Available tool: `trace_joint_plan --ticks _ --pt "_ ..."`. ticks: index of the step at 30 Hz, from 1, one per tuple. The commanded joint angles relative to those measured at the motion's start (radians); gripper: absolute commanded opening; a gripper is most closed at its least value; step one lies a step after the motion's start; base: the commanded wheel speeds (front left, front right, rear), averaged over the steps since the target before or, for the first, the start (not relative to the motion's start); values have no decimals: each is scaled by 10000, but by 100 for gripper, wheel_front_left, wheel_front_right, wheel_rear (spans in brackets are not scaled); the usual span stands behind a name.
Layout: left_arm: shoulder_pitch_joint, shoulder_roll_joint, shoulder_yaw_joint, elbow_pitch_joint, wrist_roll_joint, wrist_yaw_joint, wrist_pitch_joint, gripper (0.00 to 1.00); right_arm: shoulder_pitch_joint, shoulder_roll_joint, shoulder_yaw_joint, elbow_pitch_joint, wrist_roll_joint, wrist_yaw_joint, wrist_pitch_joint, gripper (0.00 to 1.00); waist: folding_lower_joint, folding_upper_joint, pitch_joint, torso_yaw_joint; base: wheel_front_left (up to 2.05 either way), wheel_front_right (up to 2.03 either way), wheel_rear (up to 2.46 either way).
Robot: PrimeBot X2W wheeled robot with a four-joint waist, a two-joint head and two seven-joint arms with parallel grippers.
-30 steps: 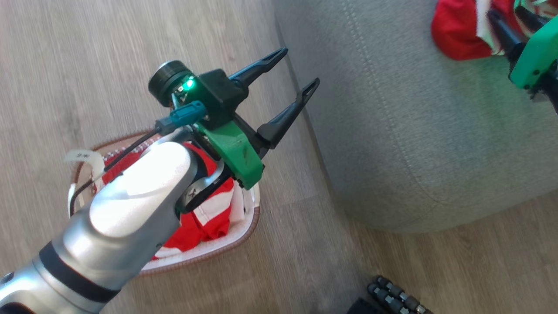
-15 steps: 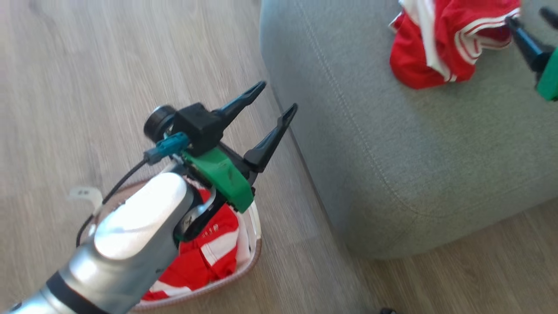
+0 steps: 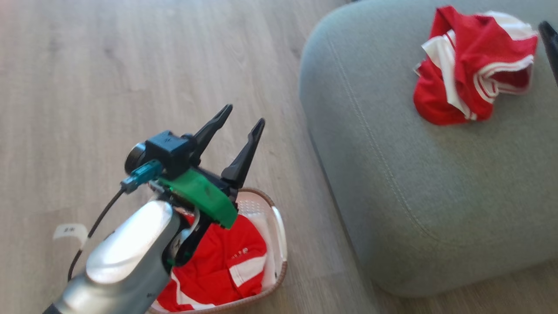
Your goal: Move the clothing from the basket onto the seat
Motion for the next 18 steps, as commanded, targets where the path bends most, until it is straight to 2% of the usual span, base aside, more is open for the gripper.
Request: trace_joint_plan --ticks 1,7,11,18 --pt "-239 315 536 -241 -109 53 -106 100 346 -403 -200 -252 -101 -2 -174 100 0 -1 -317 337 0 0 0" --pt "347 500 836 -269 -227 320 -239 100 1754 -66 -1428 -878 -672 -2 -659 100 0 -1 -823 930 0 0 0" --pt "850 665 1149 -355 -260 566 -315 100 3155 500 -2768 -1493 -1424 -2 -900 100 0 -1 -1135 1400 0 0 0" --pt "1763 812 1762 -478 -222 973 -371 100 5562 2158 -4705 -2823 -2716 -2 -1051 100 0 -1 -1429 1954 0 0 0"
